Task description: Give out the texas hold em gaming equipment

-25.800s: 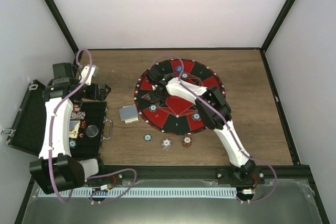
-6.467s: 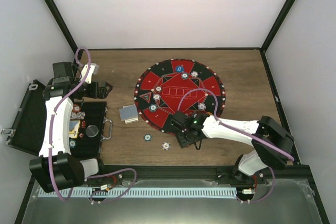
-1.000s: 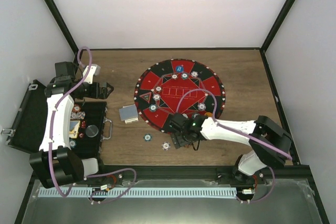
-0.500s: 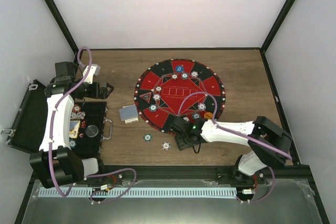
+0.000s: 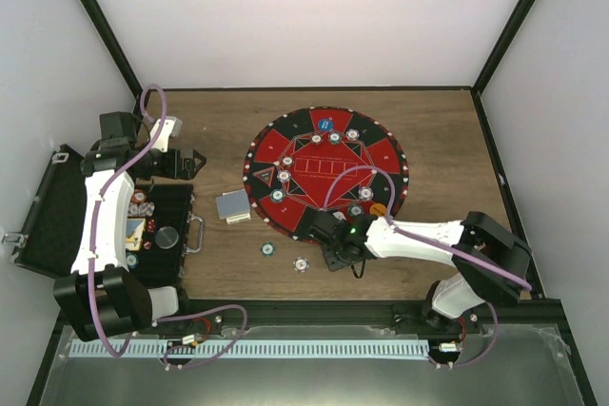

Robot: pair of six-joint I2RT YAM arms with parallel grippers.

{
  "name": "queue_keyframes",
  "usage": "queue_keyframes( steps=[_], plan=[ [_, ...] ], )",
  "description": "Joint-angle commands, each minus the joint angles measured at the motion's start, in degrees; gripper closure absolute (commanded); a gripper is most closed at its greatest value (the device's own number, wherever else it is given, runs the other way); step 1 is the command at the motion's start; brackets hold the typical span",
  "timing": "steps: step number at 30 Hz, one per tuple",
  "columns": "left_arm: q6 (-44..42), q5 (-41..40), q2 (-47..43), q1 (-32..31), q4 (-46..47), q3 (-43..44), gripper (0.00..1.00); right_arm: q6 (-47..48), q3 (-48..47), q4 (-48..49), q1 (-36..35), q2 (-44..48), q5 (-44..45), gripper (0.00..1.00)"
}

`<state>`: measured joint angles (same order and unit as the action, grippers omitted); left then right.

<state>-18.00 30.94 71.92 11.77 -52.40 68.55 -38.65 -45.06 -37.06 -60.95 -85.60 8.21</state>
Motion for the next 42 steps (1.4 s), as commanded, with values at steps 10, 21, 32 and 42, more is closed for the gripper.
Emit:
queue_keyframes(
  steps=[10,21,32,42],
  plan=[
    [0.2,0.7,-1.0,0.2,-0.5,1.2,0.00,0.4,-6.3,-6.2,-0.3,4.0,3.9,0.73],
    [-0.3,0.4,-1.1,0.3,-1.3,1.8,0.00,10.0,-13.7,-4.4,11.2,2.7,4.4,0.74],
    [-0.5,0.3,-1.0,0.3,-1.7,2.3,0.00,17.2,-15.7,3.6,20.1,-6.3,0.6,0.75],
    [-1.2,-0.2,-1.0,0.3,-2.0,2.1,0.00,19.2,-18.4,5.0,22.7,-11.9,0.5,0.77]
  ],
)
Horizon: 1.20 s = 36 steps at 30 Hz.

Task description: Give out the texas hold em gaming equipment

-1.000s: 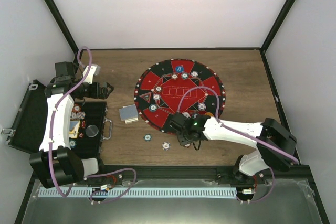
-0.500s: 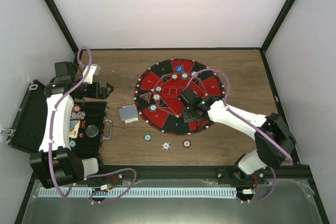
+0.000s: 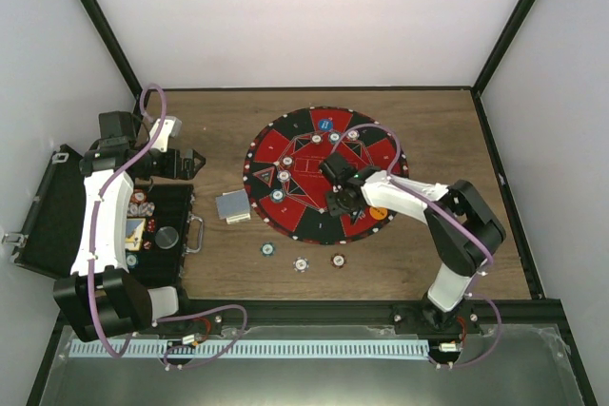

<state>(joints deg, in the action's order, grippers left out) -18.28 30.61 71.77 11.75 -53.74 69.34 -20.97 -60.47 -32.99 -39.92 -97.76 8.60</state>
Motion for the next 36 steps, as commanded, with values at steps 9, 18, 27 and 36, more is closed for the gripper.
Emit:
queue_keyframes(
  steps=[9,18,27,36],
  plan=[
    [-1.3,0.3,-0.5,0.3,-0.3,0.9,0.00,0.8,-3.3,0.5,13.4,6.0,-2.3,0.78],
    [-3.4,0.7,0.0,0.3,-0.9,-0.6,0.00,-0.5,-2.2,1.5,23.0,6.1,-1.7,0.78],
    [-5.0,1.8,0.0,0.3,-1.8,-0.8,0.00,-2.8,-0.4,2.9,24.0,1.5,-0.4,0.78],
    [-8.4,2.5,0.3,0.3,-3.9,-1.2,0.00,-4.4,1.9,5.5,24.2,-2.5,-0.7,0.78]
  ],
)
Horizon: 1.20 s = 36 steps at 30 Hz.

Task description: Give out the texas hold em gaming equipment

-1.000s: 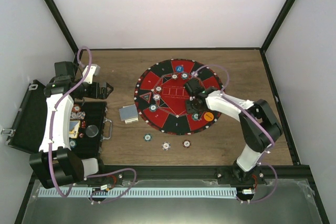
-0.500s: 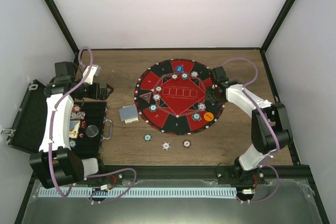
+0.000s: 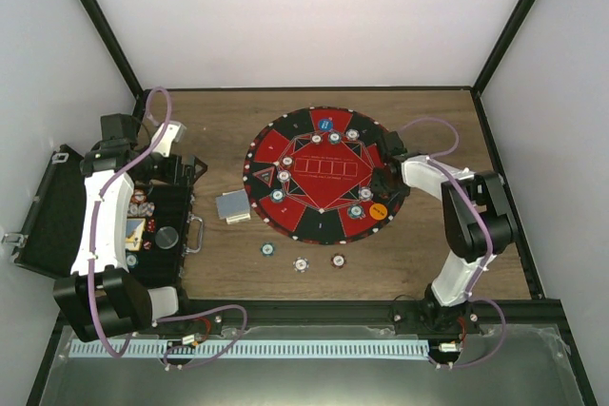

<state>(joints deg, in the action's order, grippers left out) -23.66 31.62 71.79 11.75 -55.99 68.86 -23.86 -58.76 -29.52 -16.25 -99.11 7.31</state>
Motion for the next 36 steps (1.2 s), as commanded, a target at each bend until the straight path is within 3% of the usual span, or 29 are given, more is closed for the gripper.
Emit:
queue_keyframes(
  steps=[1,5,12,16,24,36],
  plan=[
    [-3.7,1.4,0.3,0.3,-1.9,-0.8,0.00,-1.6,0.3,2.1,0.6,-1.5,0.7,0.78],
    [-7.4,0.1,1.4,0.2,-2.4,-1.5,0.00,-1.8,0.7,2.3,0.6,-2.1,0.7,0.74],
    [-17.3,-2.1,5.6,-0.3,-5.3,-2.8,0.00,-1.8,-0.1,0.7,0.6,0.6,1.1,0.39],
    [-22.2,-2.7,7.4,-1.8,-6.6,-3.6,0.00,-1.7,-2.0,-1.1,0.6,3.6,1.0,0.27],
    [-25.5,-10.5,8.1,-10.4,-3.8,-7.5,0.00,-1.7,-4.9,-3.4,-0.7,11.4,-2.8,0.20],
    [-33.7,-20.9,10.1,-22.6,-1.1,-10.1,0.00,-4.2,-5.5,-3.9,-16.4,18.0,-4.5,0.19]
  ],
)
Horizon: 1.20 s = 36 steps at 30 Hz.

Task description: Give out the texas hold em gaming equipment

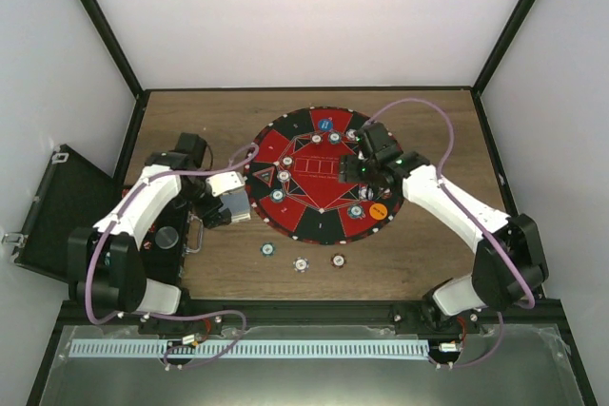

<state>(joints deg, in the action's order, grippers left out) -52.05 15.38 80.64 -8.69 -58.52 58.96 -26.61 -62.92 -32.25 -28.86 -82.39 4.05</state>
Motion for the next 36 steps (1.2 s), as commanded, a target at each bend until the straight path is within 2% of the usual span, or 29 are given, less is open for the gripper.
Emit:
queue_keyframes(
  steps=[1,6,11,24,36],
  plan=[
    [-6.3,-5.5,1.7,-2.6,1.6,-0.2,0.00,-1.7,-1.3,-1.1,-4.7,1.5,-1.5,0.19],
    [-12.6,-8.1,2.4,-3.0,3.3,-2.1,0.00,-2.3,-0.4,-0.7,-6.8,2.5,-3.0,0.19],
    [-17.5,-6.3,0.5,-3.0,7.0,-5.0,0.00,-2.2,0.6,-0.3,-6.9,4.5,-4.2,0.19],
    [-16.9,-9.1,6.2,-2.9,12.5,-5.9,0.00,-2.1,2.6,0.3,-7.0,7.8,-6.6,0.21],
    [-15.0,-10.5,8.1,-2.3,13.3,-6.3,0.00,-2.1,2.6,0.4,-7.1,8.1,-7.3,0.25]
  ],
)
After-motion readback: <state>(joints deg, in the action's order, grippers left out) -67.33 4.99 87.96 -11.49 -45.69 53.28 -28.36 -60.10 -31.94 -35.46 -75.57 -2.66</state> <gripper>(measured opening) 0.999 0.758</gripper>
